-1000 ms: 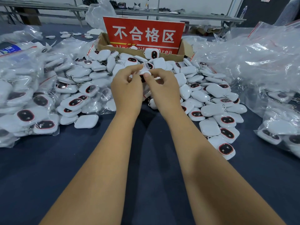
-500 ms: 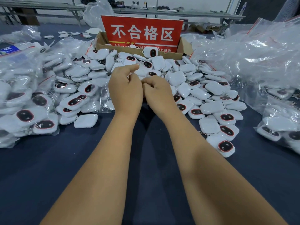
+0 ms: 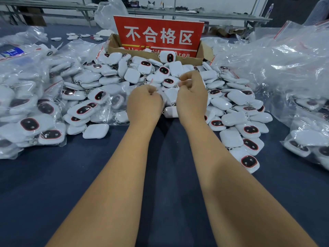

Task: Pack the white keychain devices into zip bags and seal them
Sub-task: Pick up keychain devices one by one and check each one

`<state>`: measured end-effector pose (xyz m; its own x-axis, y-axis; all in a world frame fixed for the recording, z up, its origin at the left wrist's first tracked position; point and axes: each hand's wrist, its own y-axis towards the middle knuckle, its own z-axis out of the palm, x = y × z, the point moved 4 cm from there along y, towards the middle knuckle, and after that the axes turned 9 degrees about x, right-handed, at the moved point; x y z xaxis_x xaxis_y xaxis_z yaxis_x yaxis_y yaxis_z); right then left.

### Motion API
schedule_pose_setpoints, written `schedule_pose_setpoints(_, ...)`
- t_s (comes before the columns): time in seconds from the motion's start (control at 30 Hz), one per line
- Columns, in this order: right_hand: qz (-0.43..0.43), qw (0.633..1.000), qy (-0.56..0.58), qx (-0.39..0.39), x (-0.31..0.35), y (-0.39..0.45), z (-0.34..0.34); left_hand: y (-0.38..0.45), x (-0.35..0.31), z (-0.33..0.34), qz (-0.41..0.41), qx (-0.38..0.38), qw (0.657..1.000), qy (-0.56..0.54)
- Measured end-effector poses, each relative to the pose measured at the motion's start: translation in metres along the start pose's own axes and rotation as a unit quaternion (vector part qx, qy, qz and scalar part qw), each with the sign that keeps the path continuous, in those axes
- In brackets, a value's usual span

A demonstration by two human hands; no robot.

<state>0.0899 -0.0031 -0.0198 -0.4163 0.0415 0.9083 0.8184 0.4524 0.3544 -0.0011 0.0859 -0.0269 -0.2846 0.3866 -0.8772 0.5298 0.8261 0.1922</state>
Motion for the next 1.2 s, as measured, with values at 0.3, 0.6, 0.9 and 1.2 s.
schedule_pose_setpoints(0.3, -0.062, 0.898, -0.390, 0.193, -0.002, -0.006, 0.021, 0.010, 0.013, -0.023, -0.026, -0.168, 0.972, -0.161)
schedule_pose_setpoints(0.6, -0.082, 0.872, -0.433, 0.213, -0.007, -0.009, 0.031, 0.009, 0.013, -0.016, -0.008, -0.124, 0.972, -0.198)
schedule_pose_setpoints(0.9, -0.078, 0.988, -0.099, 0.087, 0.011, -0.007, 0.016, 0.008, 0.006, -0.015, 0.010, -0.108, 0.984, -0.143)
schedule_pose_setpoints(1.2, -0.036, 0.993, -0.007, 0.111, 0.011, -0.005, 0.020, 0.004, 0.001, 0.008, 0.075, 0.069, 0.995, -0.009)
